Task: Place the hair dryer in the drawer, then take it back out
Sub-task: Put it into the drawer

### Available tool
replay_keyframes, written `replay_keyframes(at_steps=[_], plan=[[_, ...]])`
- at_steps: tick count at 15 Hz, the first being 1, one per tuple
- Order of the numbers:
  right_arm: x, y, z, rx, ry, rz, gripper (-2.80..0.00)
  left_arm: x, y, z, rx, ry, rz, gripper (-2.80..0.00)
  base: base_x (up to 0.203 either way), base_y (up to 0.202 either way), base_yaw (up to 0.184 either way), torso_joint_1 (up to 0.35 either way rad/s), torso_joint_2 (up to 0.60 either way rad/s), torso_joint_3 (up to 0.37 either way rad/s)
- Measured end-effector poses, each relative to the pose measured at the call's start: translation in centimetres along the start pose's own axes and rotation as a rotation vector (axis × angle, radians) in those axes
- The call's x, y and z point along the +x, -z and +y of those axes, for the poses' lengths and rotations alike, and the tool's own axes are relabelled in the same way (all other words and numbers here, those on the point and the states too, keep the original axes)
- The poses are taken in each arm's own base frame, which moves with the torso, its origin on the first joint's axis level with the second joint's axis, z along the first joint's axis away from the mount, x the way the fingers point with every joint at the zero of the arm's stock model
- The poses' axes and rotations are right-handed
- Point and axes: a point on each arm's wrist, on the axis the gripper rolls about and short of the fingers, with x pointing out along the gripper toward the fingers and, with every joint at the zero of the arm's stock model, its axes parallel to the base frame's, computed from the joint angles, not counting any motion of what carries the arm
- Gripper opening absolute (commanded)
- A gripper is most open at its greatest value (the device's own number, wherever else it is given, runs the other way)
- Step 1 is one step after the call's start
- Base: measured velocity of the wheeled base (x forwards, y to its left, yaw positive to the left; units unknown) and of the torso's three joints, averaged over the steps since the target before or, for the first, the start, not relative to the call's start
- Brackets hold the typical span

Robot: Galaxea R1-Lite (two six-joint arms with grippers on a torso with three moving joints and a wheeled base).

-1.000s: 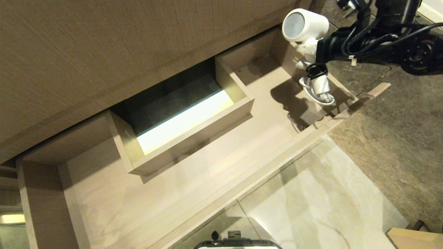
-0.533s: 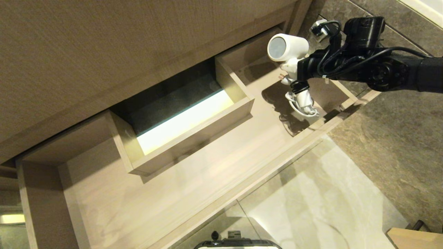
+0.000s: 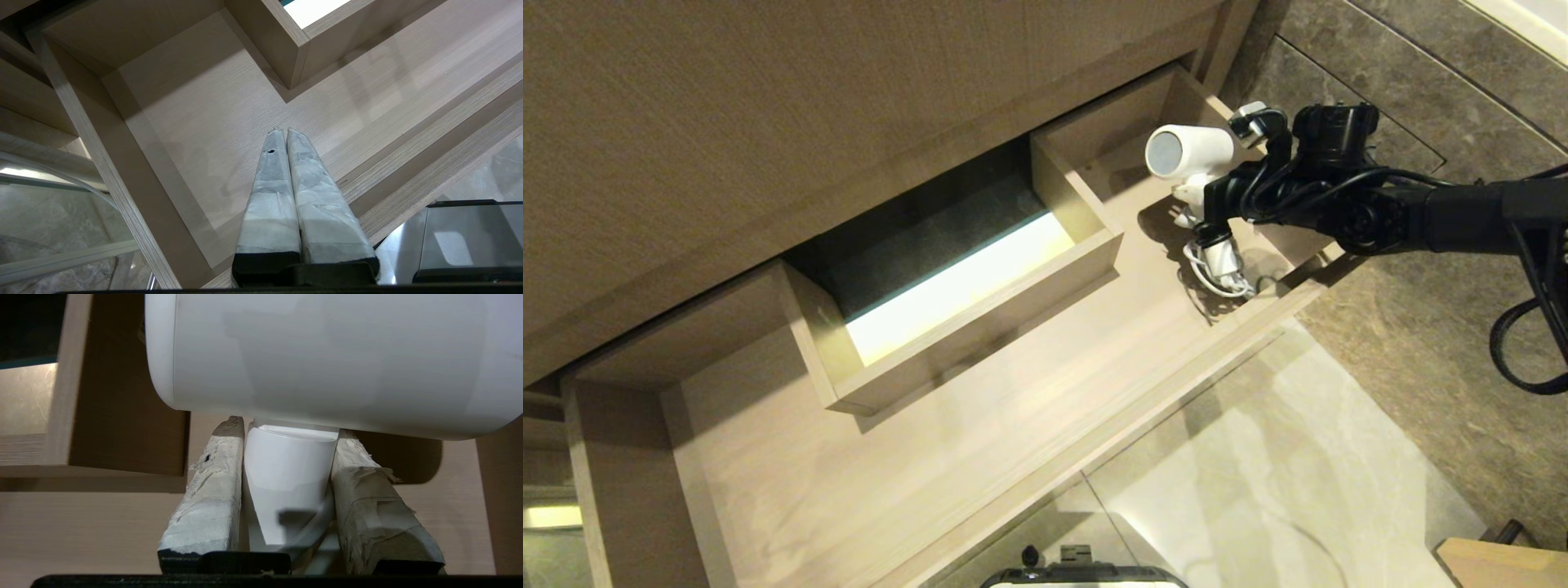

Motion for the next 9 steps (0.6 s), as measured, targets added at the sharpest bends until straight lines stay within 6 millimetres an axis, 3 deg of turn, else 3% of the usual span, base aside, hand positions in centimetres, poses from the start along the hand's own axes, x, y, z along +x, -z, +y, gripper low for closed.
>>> replay_keyframes(at_steps=[3, 4, 9], plan=[[0.9, 1.4, -0.2, -0.008, 0.002, -0.007, -2.80, 0.0, 0.0, 0.0, 0.000, 0.000, 0.000, -2.80, 0.000, 0.000, 0.000, 0.000, 0.00, 0.000], [1.1, 1.9, -0.3, -0.004, 0.002, 0.003, 0.00, 0.0, 0.0, 0.0, 0.000, 0.000, 0.000, -2.80, 0.000, 0.000, 0.000, 0.000, 0.00, 0.000], [1.3, 2.6, -0.5, 0.004, 0.002, 0.027, 0.00, 0.0, 0.0, 0.0, 0.000, 0.000, 0.000, -2.80, 0.000, 0.000, 0.000, 0.000, 0.00, 0.000]])
